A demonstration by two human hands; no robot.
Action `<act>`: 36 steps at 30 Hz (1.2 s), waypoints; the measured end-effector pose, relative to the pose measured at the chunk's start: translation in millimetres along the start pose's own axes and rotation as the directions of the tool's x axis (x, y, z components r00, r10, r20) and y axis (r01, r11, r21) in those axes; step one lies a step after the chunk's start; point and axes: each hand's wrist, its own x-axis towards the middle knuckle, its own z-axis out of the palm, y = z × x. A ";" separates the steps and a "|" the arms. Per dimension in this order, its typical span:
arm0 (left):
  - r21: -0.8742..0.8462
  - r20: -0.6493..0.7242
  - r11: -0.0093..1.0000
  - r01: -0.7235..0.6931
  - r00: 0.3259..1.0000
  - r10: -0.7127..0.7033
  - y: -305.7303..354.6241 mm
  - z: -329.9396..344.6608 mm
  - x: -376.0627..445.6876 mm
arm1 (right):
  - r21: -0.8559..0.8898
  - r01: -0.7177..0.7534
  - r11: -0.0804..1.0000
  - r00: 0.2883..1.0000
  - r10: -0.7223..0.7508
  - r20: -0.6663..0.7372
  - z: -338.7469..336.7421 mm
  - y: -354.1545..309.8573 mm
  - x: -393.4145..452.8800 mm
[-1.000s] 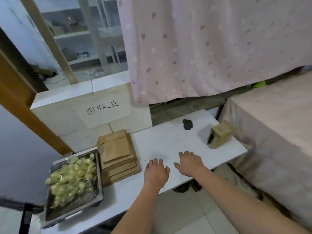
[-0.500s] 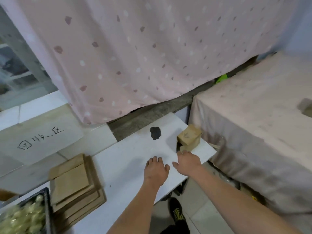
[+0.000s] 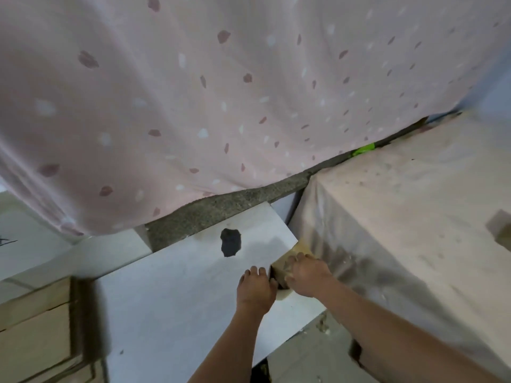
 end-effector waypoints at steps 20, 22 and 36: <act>-0.413 0.195 0.844 0.344 0.938 -0.287 3.8 20.2 42.9 | -0.357 0.446 0.821 0.894 -0.424 0.142 19.8 15.4 77.9; -0.479 0.227 0.761 0.438 0.899 -0.375 1.4 19.2 45.4 | -0.302 0.474 0.827 0.879 -0.462 0.115 18.9 15.8 85.3; -0.863 0.498 -0.290 0.412 0.610 -0.617 14.8 -11.1 69.6 | 0.385 0.366 0.847 0.929 -0.311 -0.200 -10.2 9.4 122.2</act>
